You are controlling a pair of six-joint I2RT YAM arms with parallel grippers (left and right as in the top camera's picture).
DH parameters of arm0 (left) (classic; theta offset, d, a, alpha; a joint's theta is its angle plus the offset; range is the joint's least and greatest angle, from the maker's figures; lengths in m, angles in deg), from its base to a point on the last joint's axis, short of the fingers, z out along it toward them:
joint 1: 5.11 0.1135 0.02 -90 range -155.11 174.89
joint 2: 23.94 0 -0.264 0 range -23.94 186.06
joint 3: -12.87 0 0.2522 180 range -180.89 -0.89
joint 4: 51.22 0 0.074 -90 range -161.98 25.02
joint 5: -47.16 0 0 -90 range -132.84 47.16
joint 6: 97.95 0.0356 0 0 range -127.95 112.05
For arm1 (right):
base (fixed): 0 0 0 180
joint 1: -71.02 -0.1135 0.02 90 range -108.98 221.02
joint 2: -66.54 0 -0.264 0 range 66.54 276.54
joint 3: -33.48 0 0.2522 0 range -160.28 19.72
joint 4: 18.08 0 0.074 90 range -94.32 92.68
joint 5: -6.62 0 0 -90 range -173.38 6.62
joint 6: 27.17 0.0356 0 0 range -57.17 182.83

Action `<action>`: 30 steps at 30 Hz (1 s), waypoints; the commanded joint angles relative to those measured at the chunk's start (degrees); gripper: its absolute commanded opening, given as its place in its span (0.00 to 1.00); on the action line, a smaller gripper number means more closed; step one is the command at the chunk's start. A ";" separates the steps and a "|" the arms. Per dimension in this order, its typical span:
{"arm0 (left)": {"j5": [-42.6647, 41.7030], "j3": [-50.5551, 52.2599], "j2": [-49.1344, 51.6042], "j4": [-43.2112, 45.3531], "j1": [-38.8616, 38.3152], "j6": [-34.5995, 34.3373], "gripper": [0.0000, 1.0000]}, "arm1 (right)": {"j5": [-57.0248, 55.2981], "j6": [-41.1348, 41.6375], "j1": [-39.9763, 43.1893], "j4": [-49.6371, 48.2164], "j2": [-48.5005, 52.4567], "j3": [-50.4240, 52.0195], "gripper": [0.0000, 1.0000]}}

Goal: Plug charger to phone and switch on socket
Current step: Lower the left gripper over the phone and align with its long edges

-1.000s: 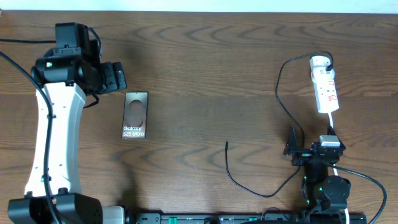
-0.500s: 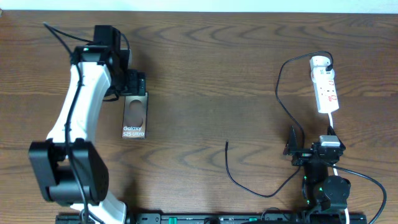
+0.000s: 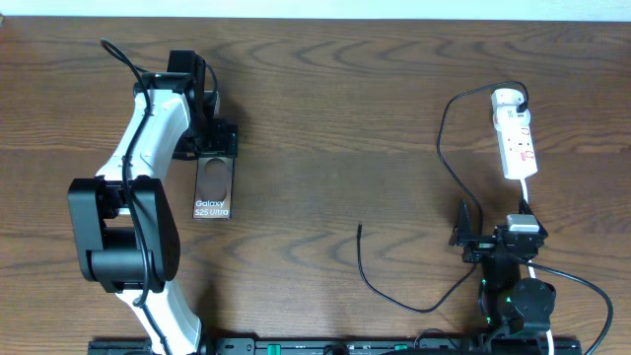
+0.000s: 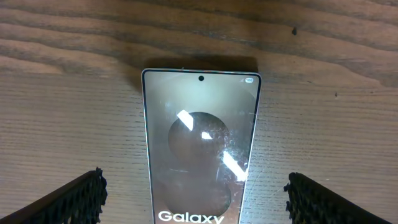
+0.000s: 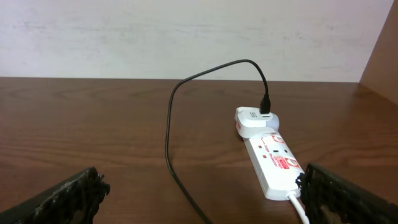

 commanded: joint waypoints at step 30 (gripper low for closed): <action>0.94 9.25 0.55 5.62 0.31 0.33 0.98 | 0.11 -0.68 0.50 0.24 -0.28 0.04 0.99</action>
